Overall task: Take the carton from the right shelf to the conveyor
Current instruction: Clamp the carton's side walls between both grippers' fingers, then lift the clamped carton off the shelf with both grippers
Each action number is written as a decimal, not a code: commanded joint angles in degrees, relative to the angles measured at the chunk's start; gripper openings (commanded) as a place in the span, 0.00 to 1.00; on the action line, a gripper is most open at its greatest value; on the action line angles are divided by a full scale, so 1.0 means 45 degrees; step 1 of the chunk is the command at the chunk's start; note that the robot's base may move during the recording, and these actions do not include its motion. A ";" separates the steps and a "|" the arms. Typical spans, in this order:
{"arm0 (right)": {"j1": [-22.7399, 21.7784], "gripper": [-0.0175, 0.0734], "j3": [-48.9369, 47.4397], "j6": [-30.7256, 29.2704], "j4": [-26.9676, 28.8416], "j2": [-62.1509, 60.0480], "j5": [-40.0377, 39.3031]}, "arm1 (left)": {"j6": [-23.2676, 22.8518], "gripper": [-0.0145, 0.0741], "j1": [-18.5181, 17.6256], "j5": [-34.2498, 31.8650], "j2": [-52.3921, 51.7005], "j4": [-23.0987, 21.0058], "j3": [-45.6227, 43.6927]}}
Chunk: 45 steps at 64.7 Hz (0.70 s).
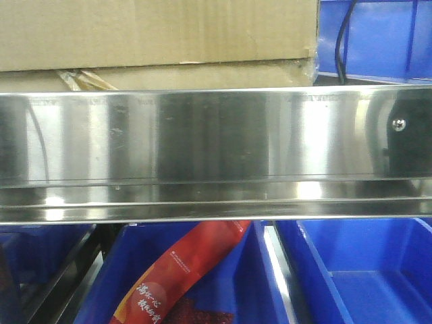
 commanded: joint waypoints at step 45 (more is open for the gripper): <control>-0.0028 0.12 -0.0262 0.0024 -0.0148 0.0237 -0.0139 | 0.0057 0.15 0.0026 -0.0174 0.0302 -0.0049 -0.0131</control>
